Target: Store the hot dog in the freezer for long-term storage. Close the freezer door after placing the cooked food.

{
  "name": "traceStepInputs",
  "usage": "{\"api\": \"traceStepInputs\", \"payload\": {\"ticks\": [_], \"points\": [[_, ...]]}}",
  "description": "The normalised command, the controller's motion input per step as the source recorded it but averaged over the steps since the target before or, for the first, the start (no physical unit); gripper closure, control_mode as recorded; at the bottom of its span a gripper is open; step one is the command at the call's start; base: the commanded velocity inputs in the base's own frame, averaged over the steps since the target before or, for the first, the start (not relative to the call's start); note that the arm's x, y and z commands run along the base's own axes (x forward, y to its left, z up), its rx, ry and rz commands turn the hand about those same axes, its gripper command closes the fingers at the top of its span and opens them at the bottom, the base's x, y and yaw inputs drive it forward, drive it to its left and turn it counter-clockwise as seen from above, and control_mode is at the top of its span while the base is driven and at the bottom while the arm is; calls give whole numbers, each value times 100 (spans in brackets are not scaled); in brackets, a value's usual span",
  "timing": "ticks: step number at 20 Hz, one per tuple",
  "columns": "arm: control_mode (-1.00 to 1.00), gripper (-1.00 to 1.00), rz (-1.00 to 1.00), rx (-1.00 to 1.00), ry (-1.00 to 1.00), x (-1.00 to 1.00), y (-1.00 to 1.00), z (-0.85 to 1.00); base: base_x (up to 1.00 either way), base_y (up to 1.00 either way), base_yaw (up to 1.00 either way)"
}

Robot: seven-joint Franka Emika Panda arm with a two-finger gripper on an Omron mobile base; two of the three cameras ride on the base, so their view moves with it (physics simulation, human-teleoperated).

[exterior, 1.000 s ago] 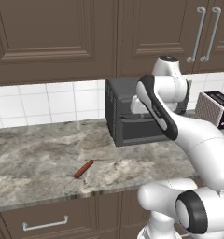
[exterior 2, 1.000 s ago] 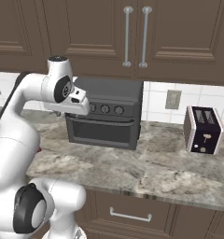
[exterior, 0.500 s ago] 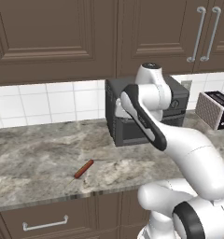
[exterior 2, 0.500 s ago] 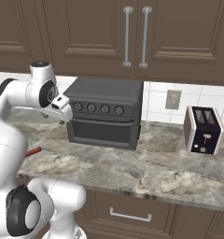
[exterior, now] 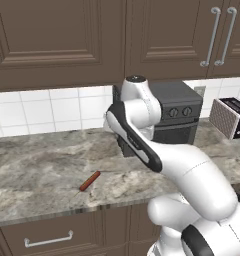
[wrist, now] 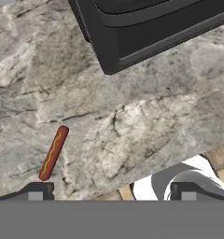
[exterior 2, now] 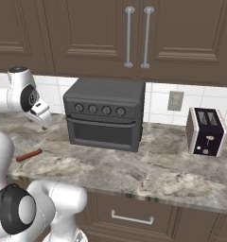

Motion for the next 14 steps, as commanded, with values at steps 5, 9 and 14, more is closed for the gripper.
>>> {"api": "traceStepInputs", "payload": {"ticks": [5,9,14], "points": [[-100,-100,-8,0,0,2,55,-23,0,0,0],[-100,-100,-4,2,2,0,57,-23,0,0,0],[-100,-100,0,0,9,1,41,-39,0,0,0]]}}
